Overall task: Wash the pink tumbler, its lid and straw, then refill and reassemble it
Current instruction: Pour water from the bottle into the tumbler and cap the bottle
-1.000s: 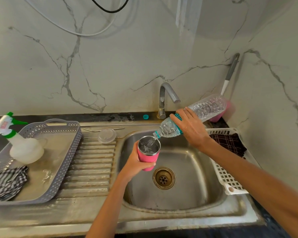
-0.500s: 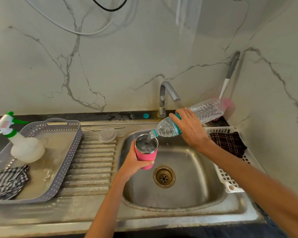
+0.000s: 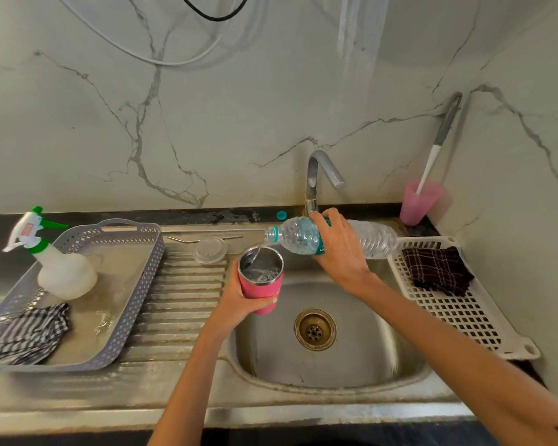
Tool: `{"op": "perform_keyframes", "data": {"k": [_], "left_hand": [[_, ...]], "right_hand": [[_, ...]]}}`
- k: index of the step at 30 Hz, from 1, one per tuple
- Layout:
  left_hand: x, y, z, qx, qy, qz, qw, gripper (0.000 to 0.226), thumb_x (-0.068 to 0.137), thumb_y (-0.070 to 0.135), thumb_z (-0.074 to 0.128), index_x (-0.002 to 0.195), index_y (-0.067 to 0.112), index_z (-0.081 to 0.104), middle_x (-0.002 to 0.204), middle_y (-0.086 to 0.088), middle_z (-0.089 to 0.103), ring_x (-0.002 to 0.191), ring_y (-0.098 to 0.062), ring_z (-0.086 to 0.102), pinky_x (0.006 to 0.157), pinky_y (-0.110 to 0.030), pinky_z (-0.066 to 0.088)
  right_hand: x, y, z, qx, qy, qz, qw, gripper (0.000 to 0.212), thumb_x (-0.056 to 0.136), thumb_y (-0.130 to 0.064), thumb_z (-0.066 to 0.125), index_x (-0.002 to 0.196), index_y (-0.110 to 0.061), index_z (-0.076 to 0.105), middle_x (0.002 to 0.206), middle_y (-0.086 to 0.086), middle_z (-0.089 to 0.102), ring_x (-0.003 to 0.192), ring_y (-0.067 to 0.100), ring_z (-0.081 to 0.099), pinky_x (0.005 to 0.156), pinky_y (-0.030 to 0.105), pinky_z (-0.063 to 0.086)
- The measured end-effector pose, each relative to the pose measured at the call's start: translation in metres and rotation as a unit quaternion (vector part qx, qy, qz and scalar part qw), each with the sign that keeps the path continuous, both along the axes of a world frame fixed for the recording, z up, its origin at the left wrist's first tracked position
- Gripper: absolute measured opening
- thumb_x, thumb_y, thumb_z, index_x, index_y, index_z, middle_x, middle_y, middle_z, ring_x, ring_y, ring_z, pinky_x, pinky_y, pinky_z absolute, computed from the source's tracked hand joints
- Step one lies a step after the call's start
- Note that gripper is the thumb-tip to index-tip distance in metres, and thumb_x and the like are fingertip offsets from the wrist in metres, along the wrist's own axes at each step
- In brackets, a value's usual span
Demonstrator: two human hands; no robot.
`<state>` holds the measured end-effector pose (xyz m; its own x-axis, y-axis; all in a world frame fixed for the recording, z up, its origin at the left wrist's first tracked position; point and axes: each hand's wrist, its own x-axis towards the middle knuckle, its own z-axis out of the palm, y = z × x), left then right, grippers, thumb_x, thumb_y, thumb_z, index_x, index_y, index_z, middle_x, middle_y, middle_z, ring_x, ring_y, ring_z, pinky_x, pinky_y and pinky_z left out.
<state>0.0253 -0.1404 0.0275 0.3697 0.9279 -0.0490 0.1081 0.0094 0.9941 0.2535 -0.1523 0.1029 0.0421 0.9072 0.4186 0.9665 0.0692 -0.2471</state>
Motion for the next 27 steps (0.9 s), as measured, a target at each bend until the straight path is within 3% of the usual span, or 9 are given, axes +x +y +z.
{"op": "perform_keyframes", "data": {"k": [5,12,17,21,27], "left_hand": [[-0.008,0.0,-0.003,-0.002,-0.009,0.014,1.0,0.099,0.048,0.021,0.093,0.129,0.043,0.04,0.13,0.002,0.057,0.115,-0.013,0.06,0.088,-0.03,0.055],[-0.013,0.002,-0.004,-0.001,-0.029,0.03,0.999,0.102,0.047,0.018,0.092,0.133,0.037,0.039,0.128,0.005,0.06,0.114,-0.01,0.062,0.085,-0.024,0.054],[-0.032,0.012,-0.006,0.004,-0.023,0.069,0.997,0.098,0.052,0.006,0.091,0.131,0.037,0.042,0.126,0.002,0.062,0.114,-0.015,0.062,0.084,-0.027,0.055],[-0.052,0.019,-0.009,0.013,-0.02,0.107,0.994,0.097,0.062,-0.014,0.083,0.137,0.028,0.038,0.128,0.003,0.059,0.115,-0.012,0.06,0.083,-0.024,0.056],[-0.082,0.026,-0.005,0.022,-0.012,0.157,0.987,0.1,0.049,0.005,0.088,0.134,0.028,0.039,0.125,0.005,0.058,0.111,-0.008,0.06,0.08,-0.02,0.055]], "right_hand": [[-0.008,0.004,-0.011,0.006,0.124,-0.02,0.992,0.076,0.064,-0.017,0.087,0.128,-0.015,0.047,0.12,0.006,0.045,0.106,0.019,0.053,0.082,0.033,0.054],[-0.013,-0.004,-0.03,-0.03,0.298,-0.06,0.952,0.079,0.058,-0.021,0.088,0.126,-0.017,0.048,0.12,0.004,0.051,0.105,0.016,0.054,0.088,0.03,0.051],[-0.02,-0.013,-0.038,-0.046,0.336,-0.069,0.938,0.078,0.059,-0.02,0.088,0.126,-0.016,0.049,0.117,0.001,0.051,0.098,0.006,0.047,0.074,0.005,0.035],[-0.024,-0.015,-0.041,-0.046,0.361,-0.057,0.93,0.079,0.058,-0.019,0.088,0.125,-0.017,0.048,0.115,-0.001,0.051,0.101,0.005,0.048,0.069,0.002,0.033],[-0.035,-0.014,-0.042,-0.051,0.377,-0.025,0.925,0.081,0.059,-0.021,0.089,0.128,-0.019,0.046,0.115,-0.007,0.048,0.105,0.006,0.047,0.072,0.003,0.035]]}}
